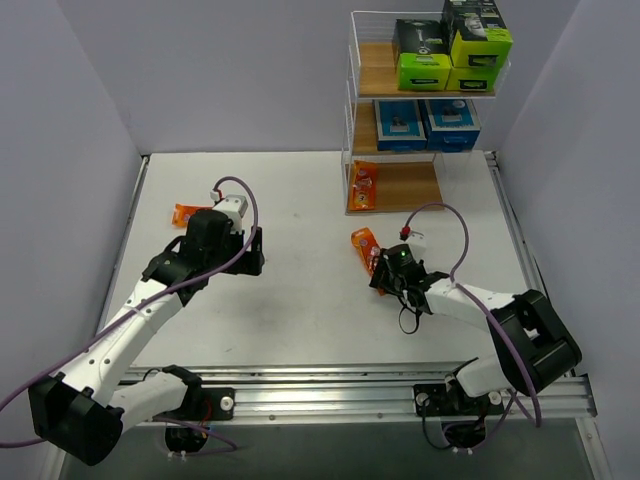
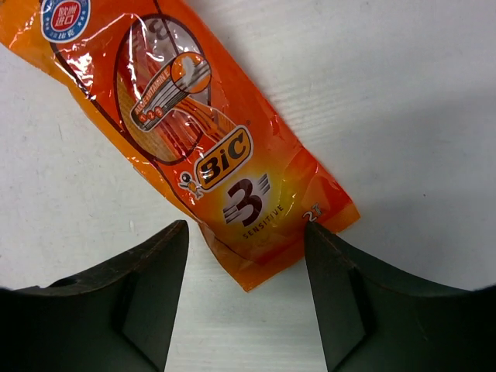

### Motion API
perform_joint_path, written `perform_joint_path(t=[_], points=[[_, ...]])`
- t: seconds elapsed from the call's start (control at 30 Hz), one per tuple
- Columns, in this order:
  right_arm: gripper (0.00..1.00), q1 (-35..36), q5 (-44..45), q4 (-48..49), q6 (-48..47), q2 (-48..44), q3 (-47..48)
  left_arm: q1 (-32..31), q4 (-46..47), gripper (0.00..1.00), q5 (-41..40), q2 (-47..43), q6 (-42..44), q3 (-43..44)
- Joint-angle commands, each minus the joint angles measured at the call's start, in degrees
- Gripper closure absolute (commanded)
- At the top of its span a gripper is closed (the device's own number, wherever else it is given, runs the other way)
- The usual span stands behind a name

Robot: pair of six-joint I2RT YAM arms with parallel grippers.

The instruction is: Place and organize the shaving razors onto the shelf

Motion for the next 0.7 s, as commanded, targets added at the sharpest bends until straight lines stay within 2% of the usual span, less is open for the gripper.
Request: perform_joint_path(t=[0.0,0.33,0.67], points=[[0.44,-0.2,1.6,-0.3,-0.7,3.0,1.0,-0.2,0.5,0.06,0.8,0.2,0.7,2.7],[0.71,-0.1,1.2,0.7,-0.8,7.3,1.7,-0.2,0.5,0.06,1.1,0.2,0.8,2.7],[0.76,-0.1,1.7,-0.8,-0.9,10.9,3.3,-0.2,0.4,0.06,1.2,0.1,0.8,2.8]])
